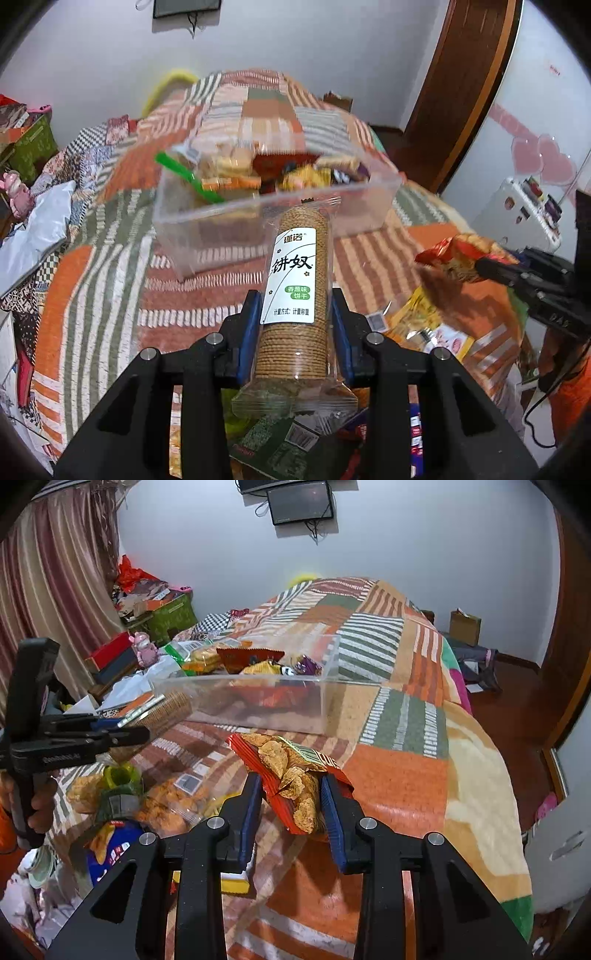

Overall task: Organize snacks
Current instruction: 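Carry biscuit roll and red cookie bag over the box and release both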

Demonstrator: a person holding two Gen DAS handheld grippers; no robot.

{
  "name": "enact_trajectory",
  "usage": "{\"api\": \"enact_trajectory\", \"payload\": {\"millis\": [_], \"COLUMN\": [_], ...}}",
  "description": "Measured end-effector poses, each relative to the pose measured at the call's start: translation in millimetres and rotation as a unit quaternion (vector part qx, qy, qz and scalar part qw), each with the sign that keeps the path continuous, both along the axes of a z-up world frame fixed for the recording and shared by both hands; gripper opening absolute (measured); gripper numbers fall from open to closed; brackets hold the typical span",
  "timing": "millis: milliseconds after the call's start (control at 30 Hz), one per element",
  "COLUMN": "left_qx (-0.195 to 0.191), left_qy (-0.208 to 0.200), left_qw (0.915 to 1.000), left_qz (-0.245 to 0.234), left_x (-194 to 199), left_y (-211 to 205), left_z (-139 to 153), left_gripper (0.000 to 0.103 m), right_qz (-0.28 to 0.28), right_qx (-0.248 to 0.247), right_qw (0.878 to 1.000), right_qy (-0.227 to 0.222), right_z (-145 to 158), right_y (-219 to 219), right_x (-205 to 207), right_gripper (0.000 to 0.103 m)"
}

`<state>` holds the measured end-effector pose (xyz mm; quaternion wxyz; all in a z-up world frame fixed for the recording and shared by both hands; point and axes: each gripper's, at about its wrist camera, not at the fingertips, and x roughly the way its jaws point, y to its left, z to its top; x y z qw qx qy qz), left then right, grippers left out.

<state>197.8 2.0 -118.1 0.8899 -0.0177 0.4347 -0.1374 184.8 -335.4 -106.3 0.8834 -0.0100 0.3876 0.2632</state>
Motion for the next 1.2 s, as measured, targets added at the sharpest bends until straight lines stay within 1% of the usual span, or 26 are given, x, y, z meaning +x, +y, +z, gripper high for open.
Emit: {"api": "enact_trajectory", "payload": {"millis": [167,267,467,600,767,900,1100,1200], "left_qx": [-0.004,-0.004,0.003,0.007,0.021,0.024,0.045,0.050], "left_qy": [-0.033,-0.045,-0.052,-0.060,-0.053,-0.041,-0.024,-0.023], "left_qw": [0.9994,0.9988,0.9981,0.9972,0.9967,0.9967,0.9953,0.9955], "left_qz": [0.011,0.018,0.032,0.045,0.058,0.067,0.082,0.077], "left_x": [-5,-2,18,36,69,96,128,135], "left_y": [8,13,20,26,30,35,41,39], "left_z": [26,37,46,49,43,33,10,0], "left_gripper": [0.036,0.036,0.036,0.036,0.036,0.036,0.036,0.036], "right_qz": [0.000,0.003,0.015,0.024,0.034,0.037,0.035,0.038], "right_qx": [0.009,0.017,0.027,0.033,0.039,0.039,0.004,-0.014], "right_qw": [1.000,1.000,0.998,0.997,0.996,0.996,0.997,0.998], "right_qy": [-0.012,-0.022,-0.054,-0.068,-0.070,-0.069,-0.068,-0.047], "right_z": [9,19,40,48,52,50,39,23], "right_y": [3,6,22,36,57,72,96,106], "right_x": [3,8,20,34,61,85,127,150], "right_gripper": [0.030,0.030,0.030,0.030,0.030,0.030,0.030,0.030]}}
